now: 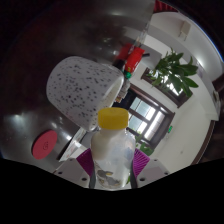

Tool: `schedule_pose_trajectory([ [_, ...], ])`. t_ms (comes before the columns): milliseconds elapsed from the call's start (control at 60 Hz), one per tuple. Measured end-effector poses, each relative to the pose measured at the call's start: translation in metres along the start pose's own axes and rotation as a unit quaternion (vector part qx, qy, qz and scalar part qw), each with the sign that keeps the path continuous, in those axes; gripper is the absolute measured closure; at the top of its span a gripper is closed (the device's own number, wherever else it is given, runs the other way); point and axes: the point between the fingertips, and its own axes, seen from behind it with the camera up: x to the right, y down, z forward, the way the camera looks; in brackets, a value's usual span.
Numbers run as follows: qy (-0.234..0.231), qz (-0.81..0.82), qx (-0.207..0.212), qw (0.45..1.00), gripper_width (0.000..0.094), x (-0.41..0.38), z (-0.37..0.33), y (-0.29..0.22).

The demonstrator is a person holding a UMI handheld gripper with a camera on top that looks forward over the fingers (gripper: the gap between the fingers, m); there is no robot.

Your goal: Pour water

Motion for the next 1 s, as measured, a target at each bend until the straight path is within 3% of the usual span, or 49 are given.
schedule_pose_trajectory([
  [183, -0.018, 0.157, -0.005, 0.987, 0.0458, 0.007, -0.007, 0.025],
  [317, -0.054, 0.355, -0.006, 0.933, 0.0459, 0.009, -0.010, 0.044],
  [500, -0.133, 0.653, 0.021, 0.745, 0.0460, -0.004, -0.007, 0.043],
  [733, -0.167, 0.838, 0.050, 0.517, 0.0459, -0.037, -0.006, 0.034],
  [1000, -0.170, 0.842, 0.042, 0.510, 0.0452, -0.088, -0.001, 0.003],
])
